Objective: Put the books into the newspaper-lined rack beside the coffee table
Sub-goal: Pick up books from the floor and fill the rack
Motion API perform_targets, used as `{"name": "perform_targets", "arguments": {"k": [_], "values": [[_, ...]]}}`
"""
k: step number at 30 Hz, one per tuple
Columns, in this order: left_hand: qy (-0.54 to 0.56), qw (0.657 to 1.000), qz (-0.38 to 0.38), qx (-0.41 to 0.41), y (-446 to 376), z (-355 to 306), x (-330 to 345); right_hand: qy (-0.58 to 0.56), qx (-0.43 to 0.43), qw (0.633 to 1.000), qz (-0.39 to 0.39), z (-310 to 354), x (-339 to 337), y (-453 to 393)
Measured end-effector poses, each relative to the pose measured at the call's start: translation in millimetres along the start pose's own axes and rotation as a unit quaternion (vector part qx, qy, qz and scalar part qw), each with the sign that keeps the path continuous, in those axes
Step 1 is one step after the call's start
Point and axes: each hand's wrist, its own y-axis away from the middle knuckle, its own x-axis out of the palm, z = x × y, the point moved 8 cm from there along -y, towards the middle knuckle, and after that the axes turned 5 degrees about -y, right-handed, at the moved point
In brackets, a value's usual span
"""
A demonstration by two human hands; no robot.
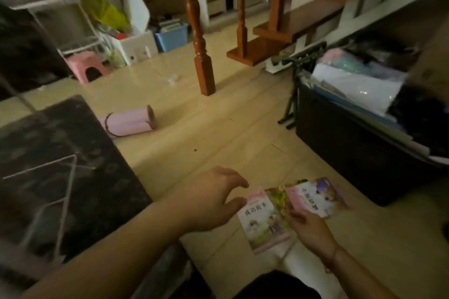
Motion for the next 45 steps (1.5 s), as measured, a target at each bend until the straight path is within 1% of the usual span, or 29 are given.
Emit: {"name": "perform_targets", "arguments": {"k": [1, 3, 5, 8, 10, 12, 13, 15, 17, 19, 21, 24, 26, 29, 30, 32, 34, 35, 36, 37, 38, 39, 40, 41, 43, 45], "values": [[-0.014, 0.998, 0.068, -0.01, -26, 4, 26, 0.017, 0.015, 1.0, 0.003, -23, 2, -9], [-0.046, 0.978, 0.201, -0.023, -73, 11, 79, 0.064, 0.043, 0.997, -0.003, -68, 7, -27], [-0.072, 0.951, 0.299, -0.038, -108, 18, 125, 0.131, 0.051, 0.99, -0.001, -106, 17, -46], [-0.083, 0.926, 0.366, -0.033, -147, 20, 182, 0.201, 0.016, 0.979, 0.019, -142, 35, -80], [-0.087, 0.908, 0.41, -0.021, -159, 20, 222, 0.259, -0.002, 0.965, 0.027, -159, 43, -100], [-0.09, 0.889, 0.449, -0.01, -163, 20, 260, 0.329, 0.009, 0.944, 0.013, -174, 50, -111], [-0.088, 0.88, 0.466, -0.008, -162, 21, 276, 0.36, 0.014, 0.933, -0.013, -176, 53, -111], [-0.077, 0.87, 0.487, -0.008, -158, 24, 303, 0.383, 0.021, 0.921, -0.062, -182, 68, -109], [-0.077, 0.874, 0.48, -0.006, -156, 29, 325, 0.383, 0.002, 0.92, -0.079, -181, 89, -104], [-0.076, 0.888, 0.453, 0.003, -154, 33, 339, 0.396, -0.033, 0.916, -0.063, -170, 115, -107], [-0.071, 0.891, 0.448, -0.002, -148, 41, 355, 0.401, -0.065, 0.912, -0.051, -159, 132, -114], [-0.059, 0.891, 0.445, -0.063, -134, 69, 376, 0.412, -0.06, 0.909, -0.031, -161, 142, -124], [-0.09, 0.89, 0.441, -0.064, -129, 87, 383, 0.418, -0.046, 0.907, -0.016, -170, 136, -124], [-0.108, 0.892, 0.43, -0.09, -132, 116, 390, 0.402, -0.049, 0.914, -0.017, -184, 132, -96], [-0.082, 0.898, 0.419, -0.109, -135, 119, 391, 0.397, -0.065, 0.915, -0.021, -189, 134, -81], [-0.014, 0.913, 0.386, -0.132, -141, 113, 391, 0.375, -0.102, 0.921, -0.027, -203, 139, -52], [0.073, 0.94, 0.272, -0.191, -153, 100, 377, 0.329, -0.131, 0.934, -0.048, -209, 140, -37], [0.108, 0.953, 0.208, -0.193, -160, 93, 371, 0.271, -0.131, 0.949, -0.094, -207, 136, -34], [0.128, 0.958, 0.185, -0.176, -164, 80, 366, 0.185, -0.095, 0.964, -0.163, -201, 125, -32], [0.139, 0.96, 0.19, -0.152, -165, 69, 371, 0.068, -0.02, 0.966, -0.248, -198, 109, -30], [0.128, 0.958, 0.217, -0.135, -163, 60, 378, -0.064, 0.082, 0.946, -0.306, -201, 103, -27], [0.113, 0.959, 0.228, -0.123, -161, 56, 386, -0.176, 0.172, 0.909, -0.336, -204, 105, -24], [0.104, 0.958, 0.236, -0.123, -159, 54, 389, -0.264, 0.234, 0.868, -0.349, -207, 109, -21], [0.111, 0.959, 0.231, -0.122, -159, 54, 393, -0.323, 0.264, 0.836, -0.357, -209, 111, -22], [0.121, 0.955, 0.247, -0.113, -157, 52, 392, -0.363, 0.29, 0.802, -0.375, -209, 107, -27], [0.115, 0.948, 0.278, -0.104, -159, 53, 391, -0.368, 0.313, 0.787, -0.384, -213, 102, -32]]}}
